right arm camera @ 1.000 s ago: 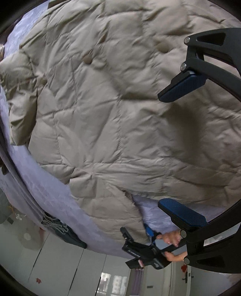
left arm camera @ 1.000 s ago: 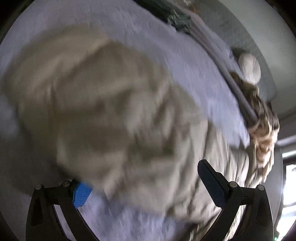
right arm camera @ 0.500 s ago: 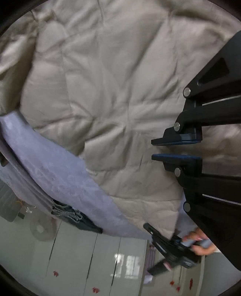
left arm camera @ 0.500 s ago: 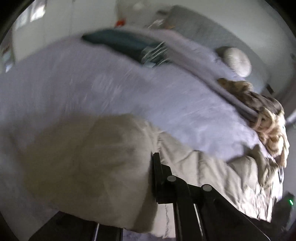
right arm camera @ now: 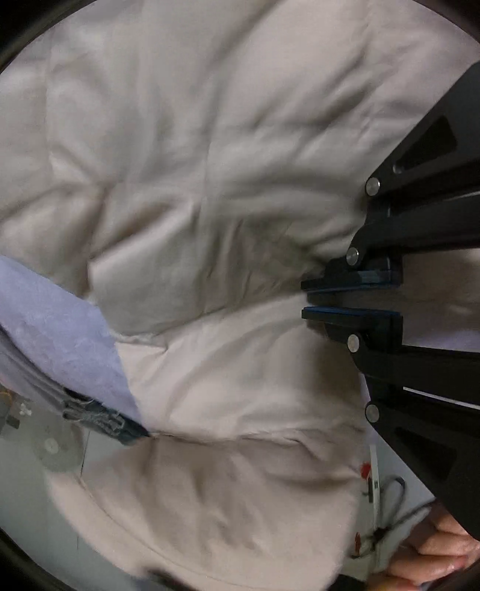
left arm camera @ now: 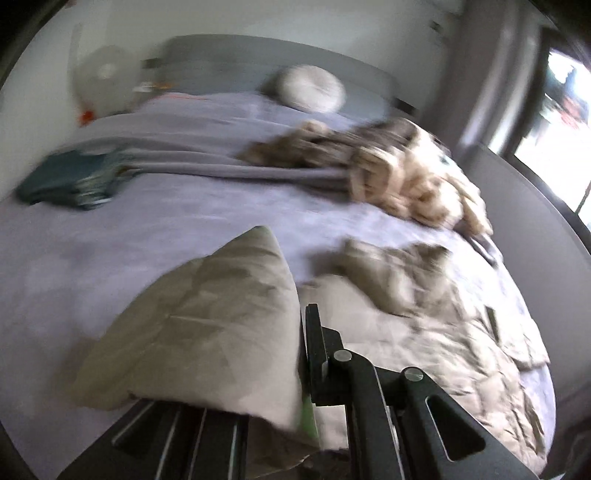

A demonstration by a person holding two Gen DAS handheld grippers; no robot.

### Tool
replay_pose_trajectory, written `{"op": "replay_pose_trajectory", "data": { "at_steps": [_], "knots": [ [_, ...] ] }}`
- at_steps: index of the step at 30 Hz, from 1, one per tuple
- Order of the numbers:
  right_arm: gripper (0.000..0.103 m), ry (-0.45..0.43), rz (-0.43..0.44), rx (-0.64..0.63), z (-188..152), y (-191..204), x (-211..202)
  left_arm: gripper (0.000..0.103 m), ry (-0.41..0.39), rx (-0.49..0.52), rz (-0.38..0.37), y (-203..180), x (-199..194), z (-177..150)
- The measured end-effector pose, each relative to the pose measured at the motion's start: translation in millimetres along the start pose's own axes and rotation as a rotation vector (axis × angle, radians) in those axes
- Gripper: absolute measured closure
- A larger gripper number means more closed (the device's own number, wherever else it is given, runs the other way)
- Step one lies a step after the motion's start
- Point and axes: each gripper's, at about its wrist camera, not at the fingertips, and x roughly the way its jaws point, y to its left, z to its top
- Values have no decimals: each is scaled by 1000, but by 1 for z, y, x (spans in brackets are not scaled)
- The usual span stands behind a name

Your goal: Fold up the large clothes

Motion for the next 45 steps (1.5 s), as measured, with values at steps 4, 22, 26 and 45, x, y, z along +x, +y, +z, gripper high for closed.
{"op": "replay_pose_trajectory", "data": {
  "at_steps": [4, 22, 26, 45],
  "knots": [
    [96, -101, -74, -2, -15, -34, -78, 92, 82, 161, -62, -92, 46, -17],
    [94, -271, -287, 84, -35, -141, -223, 4, 195, 420, 81, -168, 93, -104],
    [93, -263, -352, -1, -25, -117, -211, 4, 158, 333, 48, -135, 49, -93],
    [16, -272, -939, -824, -3, 45, -50, 76, 382, -550, -266, 104, 117, -90]
  ]
}}
